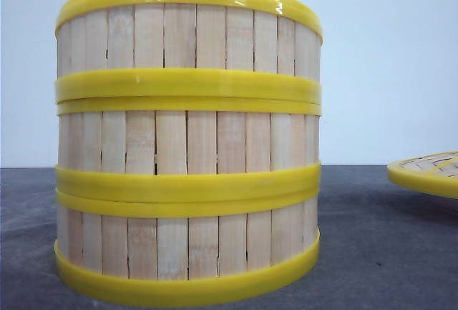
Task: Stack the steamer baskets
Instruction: 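Set the basket on the stack, open the right gripper, withdraw, then reach the right gripper to the bamboo lid and grasp its center hub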
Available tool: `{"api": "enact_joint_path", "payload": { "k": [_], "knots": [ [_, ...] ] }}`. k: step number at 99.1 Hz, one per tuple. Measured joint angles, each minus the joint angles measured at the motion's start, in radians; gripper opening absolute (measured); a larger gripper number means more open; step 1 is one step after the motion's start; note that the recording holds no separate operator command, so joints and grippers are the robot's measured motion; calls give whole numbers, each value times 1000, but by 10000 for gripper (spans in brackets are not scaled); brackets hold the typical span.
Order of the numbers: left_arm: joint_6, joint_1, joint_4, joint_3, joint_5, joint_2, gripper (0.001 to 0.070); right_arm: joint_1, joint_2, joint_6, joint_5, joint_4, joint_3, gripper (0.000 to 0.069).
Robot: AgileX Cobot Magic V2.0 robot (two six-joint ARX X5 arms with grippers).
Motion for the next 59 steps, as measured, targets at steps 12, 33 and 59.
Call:
{"api": "enact_joint_path", "payload": {
  "k": [12,33,59],
  "knots": [
    [0,0,0,0,0,0,194,-87,18,0,0,-16,-25,413],
    [0,0,0,0,0,0,194,-198,18,10,-70,52,-127,413],
    [0,0,1,0,0,0,194,-274,51,42,-80,207,-352,412]
  ]
}}
